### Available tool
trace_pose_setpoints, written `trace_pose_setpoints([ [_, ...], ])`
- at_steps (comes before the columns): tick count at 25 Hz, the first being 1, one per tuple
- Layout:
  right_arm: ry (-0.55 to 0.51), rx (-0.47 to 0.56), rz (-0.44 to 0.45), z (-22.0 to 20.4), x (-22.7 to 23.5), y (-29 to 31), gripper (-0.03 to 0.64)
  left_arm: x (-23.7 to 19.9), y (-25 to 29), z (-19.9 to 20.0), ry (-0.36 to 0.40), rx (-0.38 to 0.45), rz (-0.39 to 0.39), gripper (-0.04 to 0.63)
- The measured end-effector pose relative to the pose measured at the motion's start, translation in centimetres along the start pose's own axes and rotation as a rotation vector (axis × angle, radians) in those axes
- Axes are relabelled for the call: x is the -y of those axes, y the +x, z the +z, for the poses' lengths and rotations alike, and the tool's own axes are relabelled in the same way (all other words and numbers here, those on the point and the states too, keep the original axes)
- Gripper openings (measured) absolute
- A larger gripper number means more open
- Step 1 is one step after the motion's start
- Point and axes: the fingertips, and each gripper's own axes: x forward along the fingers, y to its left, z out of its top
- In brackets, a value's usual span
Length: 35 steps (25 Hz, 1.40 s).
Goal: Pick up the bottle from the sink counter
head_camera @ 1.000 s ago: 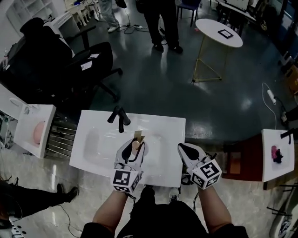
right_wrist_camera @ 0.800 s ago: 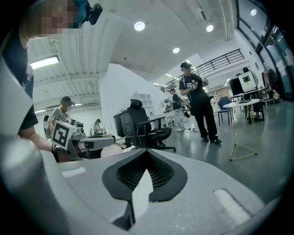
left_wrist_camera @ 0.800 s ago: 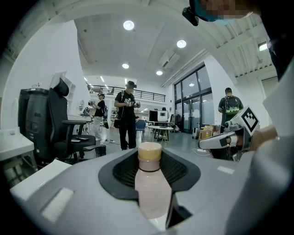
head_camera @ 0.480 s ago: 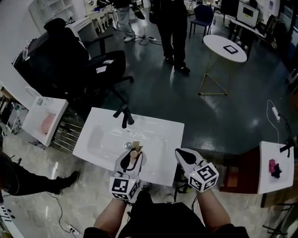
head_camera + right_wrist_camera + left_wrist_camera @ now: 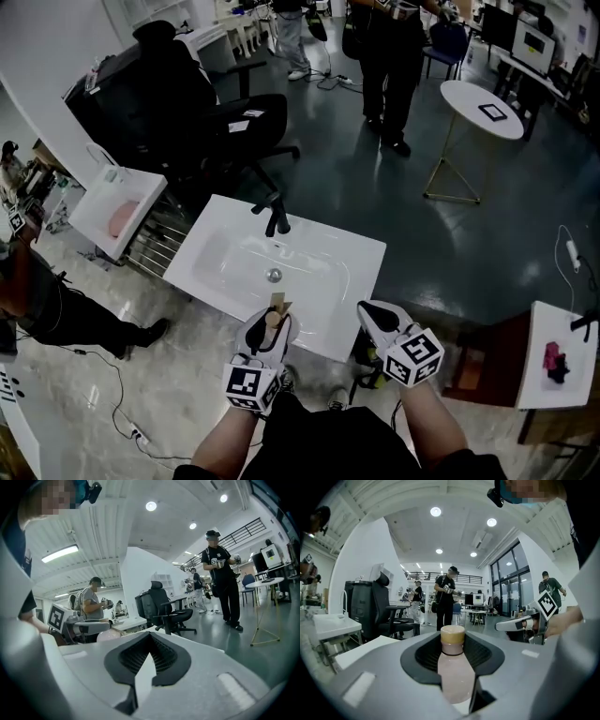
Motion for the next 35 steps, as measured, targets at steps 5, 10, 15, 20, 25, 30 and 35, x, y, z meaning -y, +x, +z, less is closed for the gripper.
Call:
trace_pose_setpoints([
  [5,-0.007,-0.009,0.021,-0.1,-1.9,0.4,0.000,-0.6,-2.5,0.1,-0.006,-0.001,0.023,0.140],
  [10,-0.013,-0.011,0.011,-0.2,-4.0,1.0,0.000,-1.6,-4.5,0.3,-0.014,0.002,0.007,0.140],
  [15,-0.005,0.000,-0.031,-0.7,-6.2,1.5,0.000,-2.7,-6.0,0.6,-0.010,0.006,-0.044,0.140],
  [20,0.007,0.007,-0.085,-1.5,-8.9,2.1,0.000,-4.6,-7.8,0.1,-0.007,-0.002,-0.095,0.140],
  [25,0.020,0.011,-0.129,-2.3,-11.5,2.8,0.000,-6.4,-9.3,-0.2,0.006,0.006,-0.145,0.140],
  [30,0.032,0.018,-0.181,-2.9,-13.0,2.3,0.000,-7.0,-10.2,-0.7,-0.001,0.002,-0.192,0.140],
  [35,0.046,0.019,-0.224,-3.7,-14.3,2.3,0.000,-7.6,-10.9,-0.9,-0.003,-0.003,-0.235,0.140],
])
